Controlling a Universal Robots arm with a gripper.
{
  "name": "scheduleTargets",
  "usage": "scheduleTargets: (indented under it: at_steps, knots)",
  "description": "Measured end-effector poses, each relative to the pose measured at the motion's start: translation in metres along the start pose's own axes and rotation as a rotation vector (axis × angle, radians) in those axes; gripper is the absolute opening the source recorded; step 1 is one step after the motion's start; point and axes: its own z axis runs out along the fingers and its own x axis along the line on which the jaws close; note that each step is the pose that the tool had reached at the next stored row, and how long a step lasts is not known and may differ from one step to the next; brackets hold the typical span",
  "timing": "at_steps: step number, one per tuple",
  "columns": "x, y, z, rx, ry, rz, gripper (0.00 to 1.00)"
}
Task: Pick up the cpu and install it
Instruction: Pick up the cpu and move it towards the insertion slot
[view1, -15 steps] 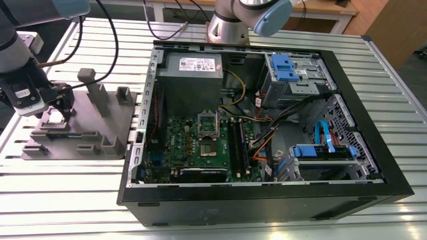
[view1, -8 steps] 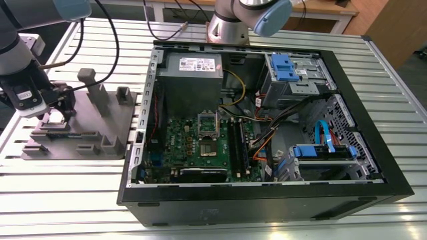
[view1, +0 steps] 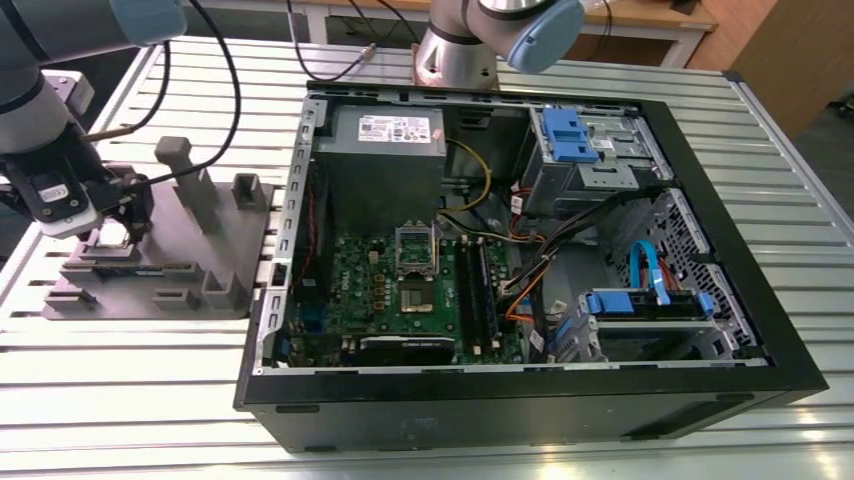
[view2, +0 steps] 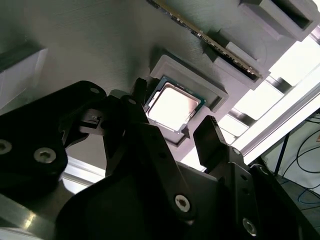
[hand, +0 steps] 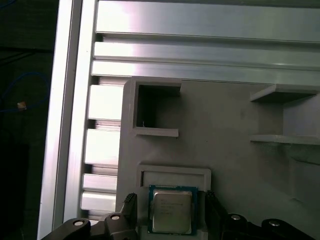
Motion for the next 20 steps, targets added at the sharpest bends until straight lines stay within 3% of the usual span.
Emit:
scheduleTargets:
  at_steps: [5,6,14,15,20]
  knots:
    - [-0.0002,-0.0001,0.0003,0.0018,0.0,0.0,0.64]
    - [-0.0001,-0.0001,0.0003,0.002,0.0,0.0,0.56]
    - [-0.0001,0.0,0.0003,0.0025,0.0,0.0,0.55]
    - [-0.0001,0.0,0.0003,0.0025,0.0,0.0,0.47]
    - [-0.0002,0.0,0.0003,0.0026,-0.0001,0.0,0.47]
